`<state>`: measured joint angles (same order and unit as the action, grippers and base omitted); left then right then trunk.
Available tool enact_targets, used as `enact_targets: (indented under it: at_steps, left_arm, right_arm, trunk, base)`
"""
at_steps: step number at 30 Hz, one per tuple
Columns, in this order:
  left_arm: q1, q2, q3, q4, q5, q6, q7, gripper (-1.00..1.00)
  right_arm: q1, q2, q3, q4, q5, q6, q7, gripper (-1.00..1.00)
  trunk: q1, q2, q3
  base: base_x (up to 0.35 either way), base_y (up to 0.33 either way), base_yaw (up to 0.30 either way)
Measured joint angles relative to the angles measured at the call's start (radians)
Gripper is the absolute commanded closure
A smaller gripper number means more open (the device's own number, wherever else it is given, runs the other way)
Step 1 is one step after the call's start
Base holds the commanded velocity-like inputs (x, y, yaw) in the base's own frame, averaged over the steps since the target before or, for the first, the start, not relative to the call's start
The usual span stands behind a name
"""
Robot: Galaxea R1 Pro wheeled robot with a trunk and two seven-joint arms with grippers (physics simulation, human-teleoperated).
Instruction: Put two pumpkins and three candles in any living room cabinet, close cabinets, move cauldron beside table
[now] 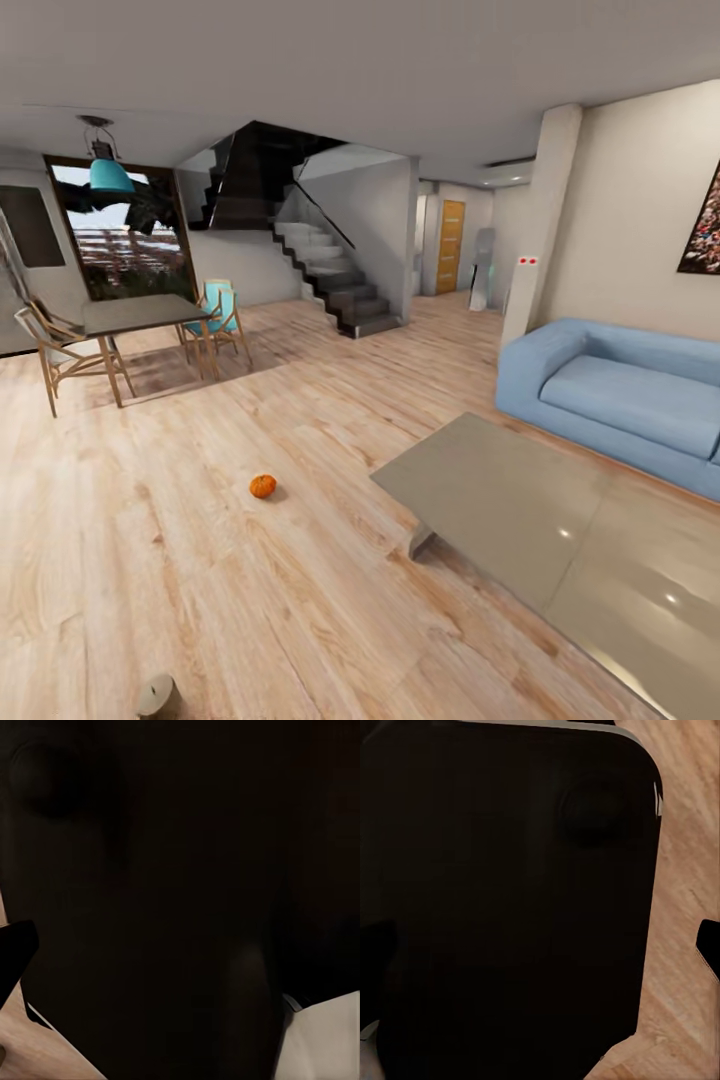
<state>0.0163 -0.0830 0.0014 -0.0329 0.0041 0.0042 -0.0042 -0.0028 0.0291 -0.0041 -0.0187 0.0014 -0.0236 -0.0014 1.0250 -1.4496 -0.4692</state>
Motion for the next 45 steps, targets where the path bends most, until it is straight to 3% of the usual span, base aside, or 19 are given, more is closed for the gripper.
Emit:
enact_targets:
  at_steps: [12,25,45]
  left_arm:
    - [0.0,-0.001,0.0,0.0,0.0,0.0,0.0,-1.0]
    - [0.0,0.0,-0.001,0.0,-0.001,0.0,-0.001,-1.0]
    - [0.0,0.0,0.0,0.0,-0.001,0.0,-0.001,-1.0]
  right_arm:
    - [0.0,0.0,0.001,0.0,0.0,0.0,0.0,-1.0]
    - [0.0,0.0,0.002,0.0,0.0,0.0,0.0,-1.0]
    - [0.0,-0.002,0.003,0.0,0.0,0.0,0.0,-1.0]
  trunk:
    - [0.0,0.0,0.0]
    - [0.0,0.0,0.0]
    - [0.0,0.0,0.0]
  base:
    - [-0.032,0.03,0.152]
    - [-0.111,0.257,0.005]
    - [0.169,0.203,0.0]
